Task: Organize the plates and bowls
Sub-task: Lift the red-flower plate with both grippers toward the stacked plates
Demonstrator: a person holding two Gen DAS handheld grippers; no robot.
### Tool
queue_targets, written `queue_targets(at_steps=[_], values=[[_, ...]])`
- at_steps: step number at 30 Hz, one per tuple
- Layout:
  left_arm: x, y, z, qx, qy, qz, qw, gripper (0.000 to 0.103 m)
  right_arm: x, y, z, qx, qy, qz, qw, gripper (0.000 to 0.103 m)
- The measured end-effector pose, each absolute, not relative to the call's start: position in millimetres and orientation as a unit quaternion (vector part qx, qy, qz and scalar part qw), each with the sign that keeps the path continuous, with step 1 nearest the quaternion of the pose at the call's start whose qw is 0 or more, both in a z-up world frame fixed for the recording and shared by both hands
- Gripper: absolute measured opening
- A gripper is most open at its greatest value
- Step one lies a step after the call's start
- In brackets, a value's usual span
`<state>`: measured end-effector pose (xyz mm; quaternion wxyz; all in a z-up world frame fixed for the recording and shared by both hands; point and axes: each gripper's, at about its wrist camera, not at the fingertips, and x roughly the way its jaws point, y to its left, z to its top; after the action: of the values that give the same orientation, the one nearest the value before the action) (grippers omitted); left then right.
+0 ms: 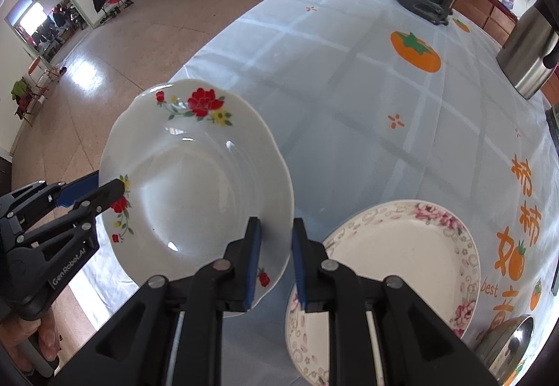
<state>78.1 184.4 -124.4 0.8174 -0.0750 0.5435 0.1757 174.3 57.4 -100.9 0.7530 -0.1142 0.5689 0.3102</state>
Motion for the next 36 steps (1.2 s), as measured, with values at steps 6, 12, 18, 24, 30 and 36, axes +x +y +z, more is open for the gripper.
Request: queue_targets(at_steps=[6, 12, 18, 24, 30, 36], values=[[79, 176, -117, -0.071, 0.538, 0.171, 0.822, 0.026, 170, 44, -91, -0.105, 0.565, 0.309, 0.757, 0.017], [82, 163, -110, -0.062, 0.534, 0.161, 0.828, 0.026, 166, 30, -84, -0.098, 0.562, 0.302, 0.764, 0.017], [87, 146, -104, -0.049, 0.532, 0.148, 0.832, 0.026, 166, 10, -80, -0.089, 0.56, 0.29, 0.771, 0.017], [93, 129, -101, -0.035, 0.531, 0.136, 0.835, 0.026, 168, -9, -79, -0.079, 0.561, 0.278, 0.776, 0.017], [98, 115, -100, -0.025, 0.532, 0.127, 0.837, 0.026, 168, -24, -79, -0.071, 0.562, 0.269, 0.779, 0.017], [102, 101, -100, -0.017, 0.533, 0.117, 0.838, 0.026, 167, -40, -79, -0.065, 0.563, 0.26, 0.781, 0.017]])
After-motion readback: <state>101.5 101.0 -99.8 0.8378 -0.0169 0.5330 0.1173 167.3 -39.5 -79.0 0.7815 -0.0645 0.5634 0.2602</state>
